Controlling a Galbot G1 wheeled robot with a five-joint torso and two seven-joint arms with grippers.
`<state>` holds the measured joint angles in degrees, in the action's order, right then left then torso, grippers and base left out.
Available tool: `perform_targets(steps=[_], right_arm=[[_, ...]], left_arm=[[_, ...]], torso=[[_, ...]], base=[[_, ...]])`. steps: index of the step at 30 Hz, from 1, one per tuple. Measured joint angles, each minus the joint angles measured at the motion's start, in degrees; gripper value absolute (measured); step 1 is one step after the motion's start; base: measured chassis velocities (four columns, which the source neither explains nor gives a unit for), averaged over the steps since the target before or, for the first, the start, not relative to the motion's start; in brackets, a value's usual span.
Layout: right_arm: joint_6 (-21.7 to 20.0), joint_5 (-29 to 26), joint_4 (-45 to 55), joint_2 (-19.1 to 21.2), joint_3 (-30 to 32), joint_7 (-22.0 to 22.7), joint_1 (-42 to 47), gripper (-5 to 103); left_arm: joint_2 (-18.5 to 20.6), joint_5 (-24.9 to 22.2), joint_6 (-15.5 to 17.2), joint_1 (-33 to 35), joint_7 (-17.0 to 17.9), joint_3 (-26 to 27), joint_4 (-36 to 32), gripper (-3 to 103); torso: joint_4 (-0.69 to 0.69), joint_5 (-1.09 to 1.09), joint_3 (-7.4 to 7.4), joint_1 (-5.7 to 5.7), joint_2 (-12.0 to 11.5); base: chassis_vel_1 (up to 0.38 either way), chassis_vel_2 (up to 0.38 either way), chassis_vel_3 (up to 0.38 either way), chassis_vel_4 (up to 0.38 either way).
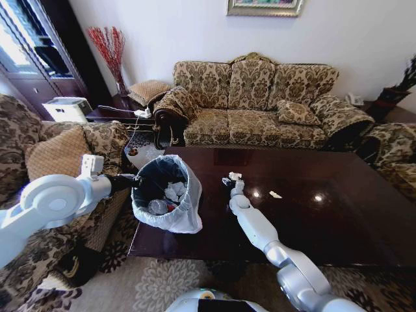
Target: Move to the front of the table and place the trash on the table into the trash bin.
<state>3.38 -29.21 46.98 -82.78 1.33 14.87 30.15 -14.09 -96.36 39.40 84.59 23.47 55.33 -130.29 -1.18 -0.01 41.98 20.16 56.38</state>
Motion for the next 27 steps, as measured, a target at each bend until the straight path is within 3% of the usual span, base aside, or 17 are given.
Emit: perform_targets(steps=[11,13,17,19,25,27], right_arm=[[-0.9,0.0,3.2,1.9,0.0,0.0,2.0,51],[-1.0,0.0,3.4,2.0,0.0,0.0,2.0,51],[-1.1,-0.1,4.9,2.8,0.3,-0.8,2.5,36],[-1.1,-0.2,5.3,2.9,0.4,-0.9,2.6,36],[-1.1,-1.3,14.2,5.3,1.8,-1.3,5.3,19],[-1.2,-1.3,15.5,5.6,1.8,-1.3,5.7,19]], left_arm=[[-0.2,0.3,-0.1,0.1,0.0,0.1,-0.5,0],[-0.2,0.3,-0.1,0.1,0.0,0.1,-0.5,0],[-0.1,0.3,-0.1,0.1,0.0,0.3,-0.5,0],[-0.1,0.3,-0.1,0.1,0.0,0.3,-0.6,0],[0.2,0.3,-0.1,-0.1,0.0,0.4,-0.6,0],[0.2,0.3,-0.1,-0.1,0.0,0.4,-0.6,0]], torso=[[-0.01,0.01,0.01,0.00,0.0],[-0.01,0.01,0.01,0.00,0.0],[-0.02,0.03,0.02,0.02,0.0],[-0.02,0.03,0.02,0.02,0.0],[0.01,0.03,0.03,0.03,0.0],[0.01,0.03,0.03,0.03,0.0]], base=[[0.000,0.000,0.000,0.000],[0.000,0.000,0.000,0.000],[0.000,0.000,0.000,0.000],[0.000,0.000,0.000,0.000],[0.000,0.000,0.000,0.000],[0.000,0.000,0.000,0.000]])
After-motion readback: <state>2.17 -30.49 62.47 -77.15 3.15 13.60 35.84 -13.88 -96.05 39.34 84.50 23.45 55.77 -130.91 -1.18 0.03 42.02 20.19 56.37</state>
